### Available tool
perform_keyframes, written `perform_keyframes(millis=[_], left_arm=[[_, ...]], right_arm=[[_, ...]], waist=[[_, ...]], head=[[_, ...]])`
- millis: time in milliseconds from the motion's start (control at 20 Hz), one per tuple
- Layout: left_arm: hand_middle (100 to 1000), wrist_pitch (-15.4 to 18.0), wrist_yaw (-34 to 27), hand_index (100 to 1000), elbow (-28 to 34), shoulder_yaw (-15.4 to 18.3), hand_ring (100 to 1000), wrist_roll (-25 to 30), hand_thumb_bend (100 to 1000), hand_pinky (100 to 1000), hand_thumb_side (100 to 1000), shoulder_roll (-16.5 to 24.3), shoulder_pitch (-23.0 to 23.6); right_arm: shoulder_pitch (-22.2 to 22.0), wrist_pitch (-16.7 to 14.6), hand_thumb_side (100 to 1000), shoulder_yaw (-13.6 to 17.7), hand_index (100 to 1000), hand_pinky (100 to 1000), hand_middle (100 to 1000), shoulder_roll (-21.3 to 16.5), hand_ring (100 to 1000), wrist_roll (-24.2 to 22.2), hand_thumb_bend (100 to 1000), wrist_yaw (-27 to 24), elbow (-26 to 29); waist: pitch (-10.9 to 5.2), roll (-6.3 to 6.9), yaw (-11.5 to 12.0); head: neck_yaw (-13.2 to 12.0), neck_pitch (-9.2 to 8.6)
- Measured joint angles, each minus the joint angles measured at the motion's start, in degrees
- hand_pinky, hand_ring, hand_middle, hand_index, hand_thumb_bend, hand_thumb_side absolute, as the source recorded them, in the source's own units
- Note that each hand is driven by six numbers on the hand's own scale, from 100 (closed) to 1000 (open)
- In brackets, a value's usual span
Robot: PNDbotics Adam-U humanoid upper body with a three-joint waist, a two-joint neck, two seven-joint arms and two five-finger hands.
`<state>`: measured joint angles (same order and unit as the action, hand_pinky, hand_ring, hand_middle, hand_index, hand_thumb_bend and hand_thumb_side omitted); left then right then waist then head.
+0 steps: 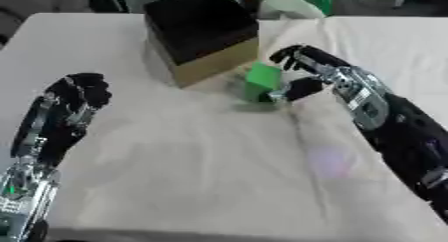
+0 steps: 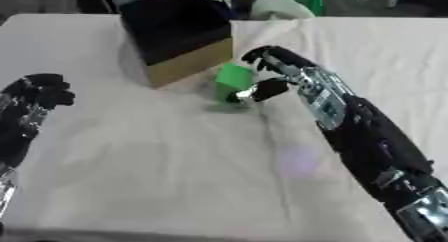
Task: Pick up objects on the table and place them in the box.
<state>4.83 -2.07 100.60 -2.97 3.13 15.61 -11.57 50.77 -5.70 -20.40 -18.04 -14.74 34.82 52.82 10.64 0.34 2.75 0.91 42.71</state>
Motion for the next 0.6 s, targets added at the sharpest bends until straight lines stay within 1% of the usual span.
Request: perform_keyframes(millis=[400, 550, 600], left_arm=[[606, -0.04, -0.01, 727, 0.0, -0.01, 633, 0.04, 446, 669, 558, -0.01, 0.0], [606, -0.04, -0.01, 727, 0.0, -0.01, 633, 0.05, 445, 669, 559, -0.01, 0.0], [606, -0.04, -0.01, 728, 0.0, -0.01, 633, 0.05, 443, 669, 561, -0.01, 0.0]], right_arm=[[-0.35, -0.69, 523, 0.31, 836, 755, 743, 0.64, 750, 0.45, 708, 1.67, -1.28], [-0.35, -0.89, 488, 0.44, 801, 749, 692, 0.69, 737, 0.76, 702, 1.97, -1.34], [-0.36, -0.96, 473, 0.5, 781, 744, 662, 0.73, 728, 0.89, 699, 2.1, -1.36]], waist=[[0.0, 0.1, 0.05], [0.0, 0.08, 0.08], [0.0, 0.07, 0.08]], head=[[0.18, 0.0], [0.18, 0.0], [0.18, 0.0]])
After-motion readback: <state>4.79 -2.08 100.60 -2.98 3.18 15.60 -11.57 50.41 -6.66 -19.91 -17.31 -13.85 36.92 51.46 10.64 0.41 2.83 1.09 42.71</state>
